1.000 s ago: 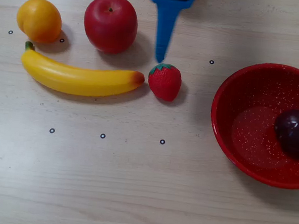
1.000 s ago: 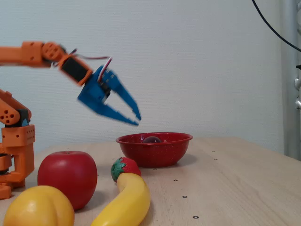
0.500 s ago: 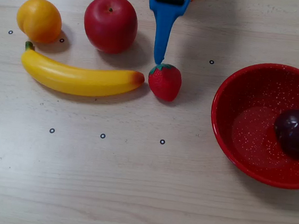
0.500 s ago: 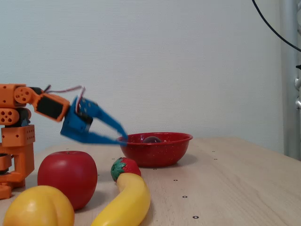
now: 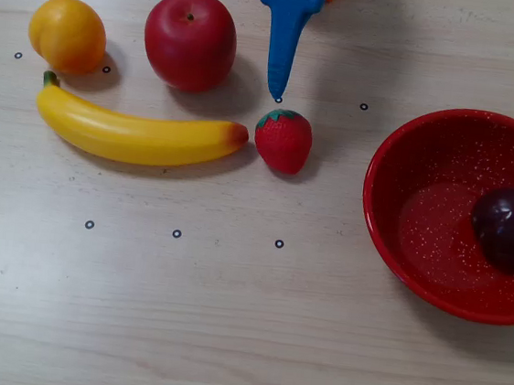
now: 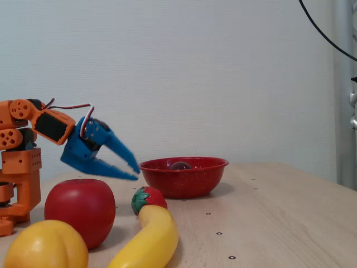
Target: Put plum in the red bowl.
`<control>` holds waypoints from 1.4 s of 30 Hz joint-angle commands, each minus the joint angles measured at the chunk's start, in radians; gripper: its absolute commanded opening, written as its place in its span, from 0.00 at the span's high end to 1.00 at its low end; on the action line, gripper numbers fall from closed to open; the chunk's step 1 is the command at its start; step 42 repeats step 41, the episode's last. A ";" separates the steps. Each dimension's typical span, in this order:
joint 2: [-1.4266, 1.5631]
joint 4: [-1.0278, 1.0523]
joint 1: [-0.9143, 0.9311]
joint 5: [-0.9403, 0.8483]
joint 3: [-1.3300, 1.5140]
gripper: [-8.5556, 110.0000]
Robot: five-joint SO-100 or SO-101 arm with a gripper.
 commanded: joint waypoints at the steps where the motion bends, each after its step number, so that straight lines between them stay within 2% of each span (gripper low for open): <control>1: 0.012 0.060 0.015 -0.034 0.006 0.93; 3: 0.012 0.110 0.015 -0.054 0.008 0.93; 42: 0.011 0.121 0.011 -0.074 0.008 0.93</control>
